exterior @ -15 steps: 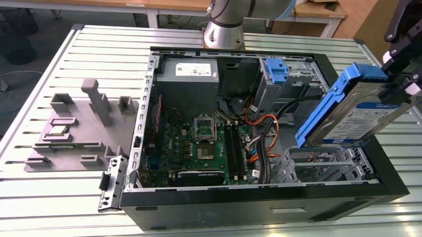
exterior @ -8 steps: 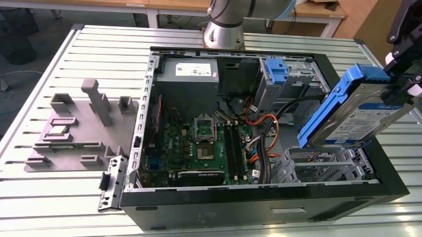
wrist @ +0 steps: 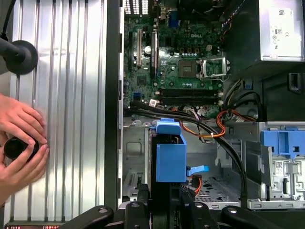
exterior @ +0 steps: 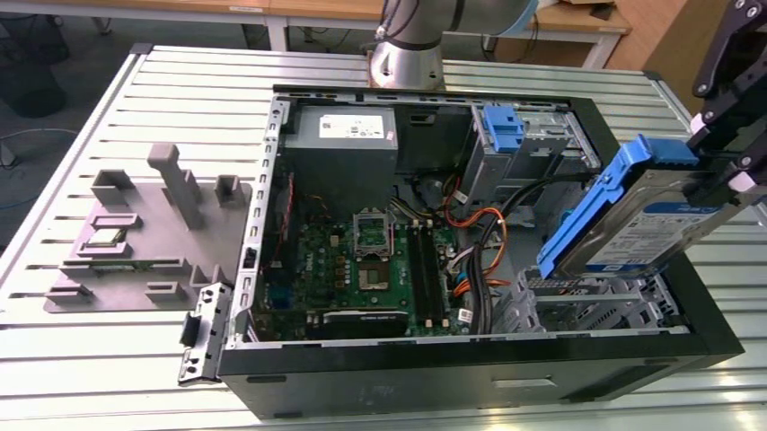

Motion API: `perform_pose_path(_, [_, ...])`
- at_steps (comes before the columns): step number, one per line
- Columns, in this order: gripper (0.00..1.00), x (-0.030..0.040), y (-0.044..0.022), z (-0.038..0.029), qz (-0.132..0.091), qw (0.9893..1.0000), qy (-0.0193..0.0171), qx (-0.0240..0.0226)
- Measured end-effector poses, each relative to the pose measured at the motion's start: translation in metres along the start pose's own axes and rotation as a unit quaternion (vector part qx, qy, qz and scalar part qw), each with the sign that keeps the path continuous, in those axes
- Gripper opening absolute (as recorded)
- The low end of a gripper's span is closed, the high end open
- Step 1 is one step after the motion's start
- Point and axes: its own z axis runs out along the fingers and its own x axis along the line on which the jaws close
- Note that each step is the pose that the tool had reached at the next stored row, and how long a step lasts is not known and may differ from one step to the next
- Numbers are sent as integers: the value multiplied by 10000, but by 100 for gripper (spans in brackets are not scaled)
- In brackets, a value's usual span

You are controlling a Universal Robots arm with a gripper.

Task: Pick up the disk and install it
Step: 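Insert the disk into the insertion slot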

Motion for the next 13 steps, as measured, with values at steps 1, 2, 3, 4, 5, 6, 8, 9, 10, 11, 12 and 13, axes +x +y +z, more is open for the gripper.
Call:
perform_pose_path(1, [35, 1, -2, 18, -4, 10000, 0, 0])
perform_pose_path(2, [35, 1, -6, 36, -9, 10000, 0, 0])
perform_pose_path(3, [35, 2, -13, 54, -14, 10000, -1, -1])
perform_pose_path(4, [35, 3, -20, 67, -15, 10000, -1, -2])
perform_pose_path(5, [35, 3, -26, 78, -16, 10000, 0, -2])
perform_pose_path(6, [35, 4, -29, 92, -16, 10000, 0, -2])
perform_pose_path(8, [35, 6, -31, 127, -15, 10000, 0, -2])
perform_pose_path(9, [35, 7, -32, 143, -16, 10000, 0, -2])
perform_pose_path(10, [35, 7, -33, 153, -17, 10000, -1, -2])
perform_pose_path(11, [35, 7, -33, 157, -17, 10000, -1, -2])
perform_pose_path(12, [35, 7, -34, 162, -17, 10000, 0, -2])
perform_pose_path(13, [35, 7, -34, 172, -17, 10000, 0, -2])
